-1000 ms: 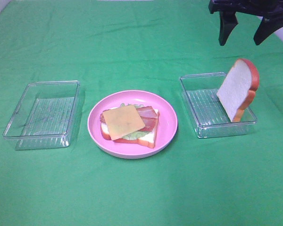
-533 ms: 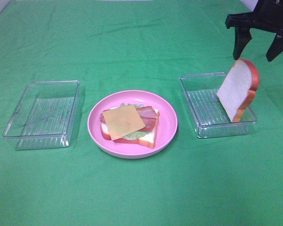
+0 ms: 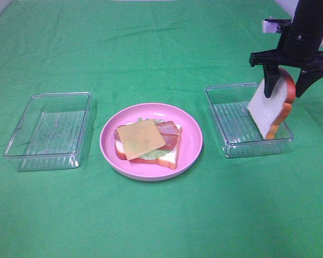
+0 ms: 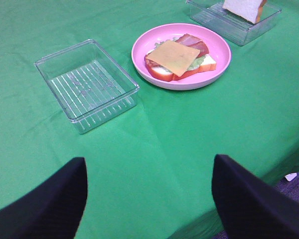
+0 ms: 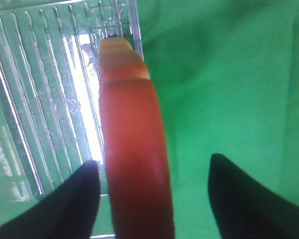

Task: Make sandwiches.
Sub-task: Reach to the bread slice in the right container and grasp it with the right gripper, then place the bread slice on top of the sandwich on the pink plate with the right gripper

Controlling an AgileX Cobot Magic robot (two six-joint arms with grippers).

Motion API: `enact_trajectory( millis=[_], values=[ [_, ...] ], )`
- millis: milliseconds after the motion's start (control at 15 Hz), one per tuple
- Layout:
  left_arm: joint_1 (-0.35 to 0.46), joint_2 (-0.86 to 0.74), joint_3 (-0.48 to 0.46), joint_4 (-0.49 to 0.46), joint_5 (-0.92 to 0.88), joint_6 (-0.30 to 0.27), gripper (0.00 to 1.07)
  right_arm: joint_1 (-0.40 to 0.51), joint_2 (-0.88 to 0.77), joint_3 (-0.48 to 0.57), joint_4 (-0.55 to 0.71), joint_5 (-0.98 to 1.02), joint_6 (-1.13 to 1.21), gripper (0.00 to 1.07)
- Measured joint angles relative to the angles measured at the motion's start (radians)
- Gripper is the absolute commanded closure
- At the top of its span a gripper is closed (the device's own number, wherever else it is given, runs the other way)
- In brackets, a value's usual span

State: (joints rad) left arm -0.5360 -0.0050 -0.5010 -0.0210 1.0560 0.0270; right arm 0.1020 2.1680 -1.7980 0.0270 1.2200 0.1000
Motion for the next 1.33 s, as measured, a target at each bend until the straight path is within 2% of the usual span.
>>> enact_trajectory(
  millis=[67,200,467,667,733,933,1200,1267,1333],
  values=[
    [0.000,0.000,0.000,0.000,0.000,0.000,0.39,0.000,0.000,0.000,0.000,0.000,0.000,0.87],
    [0.000,0.000,0.000,0.000,0.000,0.000,0.39,0.000,0.000,0.000,0.008,0.000,0.000,1.07],
    [0.000,0.000,0.000,0.000,0.000,0.000,0.39,0.000,-0.015,0.000,0.021,-0.001,0.000,1.07],
    [0.000,0.000,0.000,0.000,0.000,0.000,0.39,0.000,-0.090,0.000,0.077,-0.001,-0.003,1.07],
    [0.000,0.000,0.000,0.000,0.000,0.000,0.39,0.000,-0.162,0.000,0.147,0.000,-0.012,1.07],
    [0.000,0.000,0.000,0.000,0.000,0.000,0.39,0.010,-0.244,0.030,0.292,-0.002,-0.060,1.07],
    [0.000,0.000,0.000,0.000,0.000,0.000,0.39,0.136,-0.384,0.258,0.494,-0.168,-0.100,1.07],
    [0.000,0.000,0.000,0.000,0.000,0.000,0.39,0.151,-0.395,0.286,0.517,-0.195,-0.100,1.07],
    [0.000,0.000,0.000,0.000,0.000,0.000,0.39,0.207,-0.411,0.379,0.593,-0.304,-0.107,1.07]
  ],
)
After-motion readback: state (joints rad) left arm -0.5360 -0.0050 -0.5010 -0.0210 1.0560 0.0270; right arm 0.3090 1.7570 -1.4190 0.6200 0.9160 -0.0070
